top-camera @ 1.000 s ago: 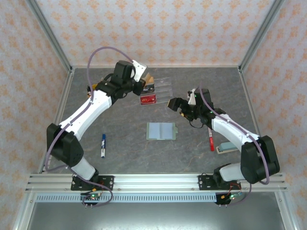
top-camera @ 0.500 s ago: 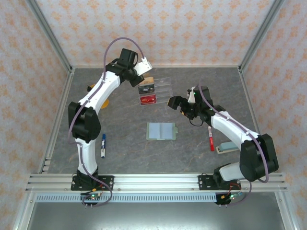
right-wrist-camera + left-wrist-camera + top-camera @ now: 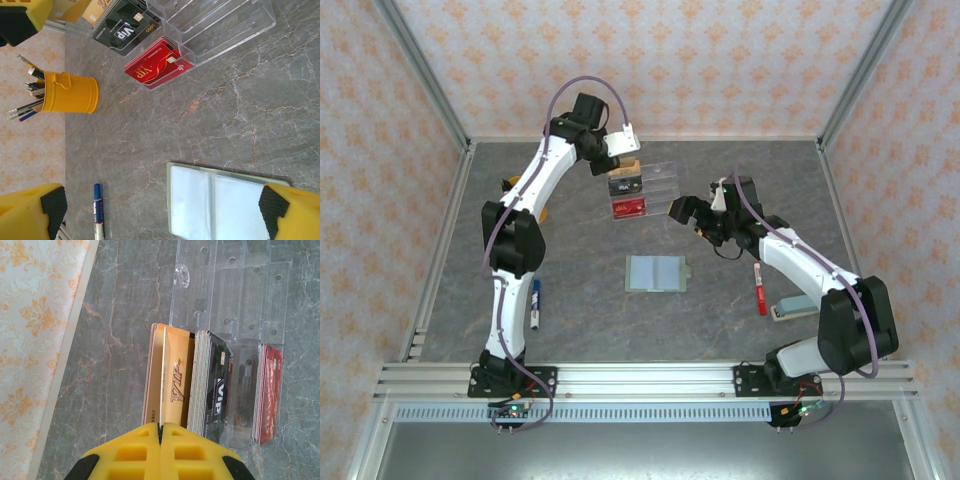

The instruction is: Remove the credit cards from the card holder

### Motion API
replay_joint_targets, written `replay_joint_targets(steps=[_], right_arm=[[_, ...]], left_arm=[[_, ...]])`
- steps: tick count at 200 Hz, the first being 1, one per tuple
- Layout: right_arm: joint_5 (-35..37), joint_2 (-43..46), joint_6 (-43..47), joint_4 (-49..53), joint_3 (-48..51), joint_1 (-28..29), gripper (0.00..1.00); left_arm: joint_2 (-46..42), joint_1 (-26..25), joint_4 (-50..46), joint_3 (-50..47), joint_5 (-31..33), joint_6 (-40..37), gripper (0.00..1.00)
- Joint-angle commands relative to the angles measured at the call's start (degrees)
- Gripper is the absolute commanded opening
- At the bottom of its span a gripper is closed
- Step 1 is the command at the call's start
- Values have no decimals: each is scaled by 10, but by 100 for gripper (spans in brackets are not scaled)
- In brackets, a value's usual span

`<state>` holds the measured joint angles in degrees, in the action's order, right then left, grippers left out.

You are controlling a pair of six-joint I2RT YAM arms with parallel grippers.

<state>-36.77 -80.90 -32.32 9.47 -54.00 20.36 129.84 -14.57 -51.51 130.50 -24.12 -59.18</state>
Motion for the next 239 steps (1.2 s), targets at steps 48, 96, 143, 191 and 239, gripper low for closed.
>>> replay_joint_targets(steps=[48,96,143,191,239], right_arm=[[6,11,-17,9,-3,1,100],[6,12,-26,0,4,1,100],[0,3,-28,-5,4,2,100],[-1,1,-26,-4,4,1,100],[10,-5,-21,8,2,2,100]], left_arm=[[25,6,-26,31,-44,-51,0],[47,6,-13,48,-27,-30,0],[59,6,-7,53,-20,-10,2],[59,6,-6,63,2,19,28],[36,7,-4,63,11,40,30]])
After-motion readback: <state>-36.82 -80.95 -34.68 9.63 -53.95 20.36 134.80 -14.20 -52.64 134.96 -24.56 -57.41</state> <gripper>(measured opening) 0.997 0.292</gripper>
